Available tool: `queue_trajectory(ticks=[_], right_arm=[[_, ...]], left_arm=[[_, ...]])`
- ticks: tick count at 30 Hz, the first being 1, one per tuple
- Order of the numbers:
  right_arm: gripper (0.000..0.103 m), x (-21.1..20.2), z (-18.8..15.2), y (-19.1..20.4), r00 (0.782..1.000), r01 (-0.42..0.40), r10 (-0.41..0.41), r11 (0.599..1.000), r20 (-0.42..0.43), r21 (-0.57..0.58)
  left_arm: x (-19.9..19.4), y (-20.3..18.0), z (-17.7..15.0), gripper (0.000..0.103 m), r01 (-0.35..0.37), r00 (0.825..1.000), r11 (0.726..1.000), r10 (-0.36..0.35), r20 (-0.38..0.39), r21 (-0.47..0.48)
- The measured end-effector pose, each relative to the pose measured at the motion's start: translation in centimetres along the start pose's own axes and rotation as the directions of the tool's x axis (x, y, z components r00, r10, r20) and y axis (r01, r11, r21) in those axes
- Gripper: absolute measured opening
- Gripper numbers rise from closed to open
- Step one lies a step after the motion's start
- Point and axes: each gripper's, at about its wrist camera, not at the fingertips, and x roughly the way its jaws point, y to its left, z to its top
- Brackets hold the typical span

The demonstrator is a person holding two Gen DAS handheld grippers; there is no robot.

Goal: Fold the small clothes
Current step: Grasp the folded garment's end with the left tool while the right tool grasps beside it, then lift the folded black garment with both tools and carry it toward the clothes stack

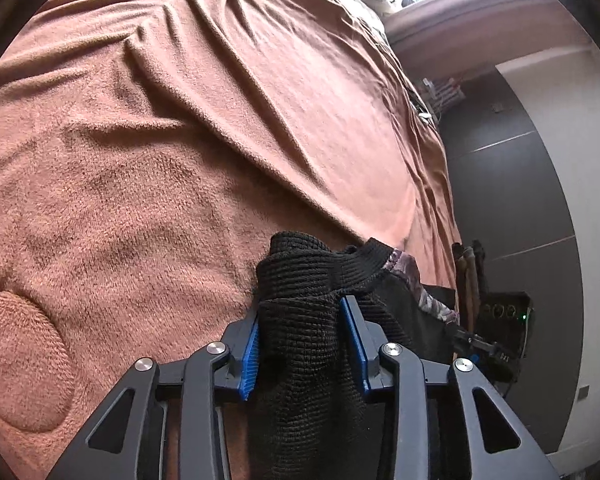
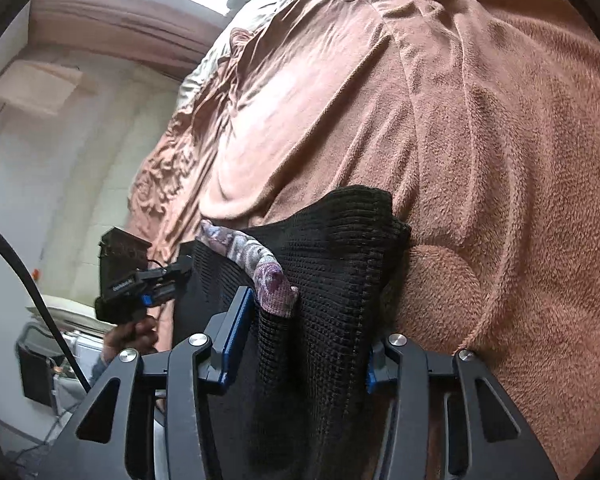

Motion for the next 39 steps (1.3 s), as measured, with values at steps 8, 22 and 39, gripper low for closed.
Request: queue_trajectory(ticks=[8, 22, 39], right_arm=[[0.018, 0.5, -0.2, 2.4, 0.995, 0.094, -0.093, 0.995, 0.018, -0.046], [0.015, -3.7, -3.4, 9.5, 0.980, 0.162, -0.140, 0.975, 0.141, -0.155], [0.015, -11.9, -10.7, 15.8, 0.947, 0.236, -0.162, 0.936, 0.276, -0.261]], left_arm=[[0.2, -1.4, 0.3, 0.011, -0.046, 0.999, 0.998, 0.044, 0.025, 0.051], [-6.2, -6.4, -1.9, 0.010, 0.019, 0.989, 0.990, -0.039, 0.143, 0.141], [-13.3, -11.6, -7.1, 0.010, 0.044, 0.964, 0.969, -0.106, 0.244, 0.244]])
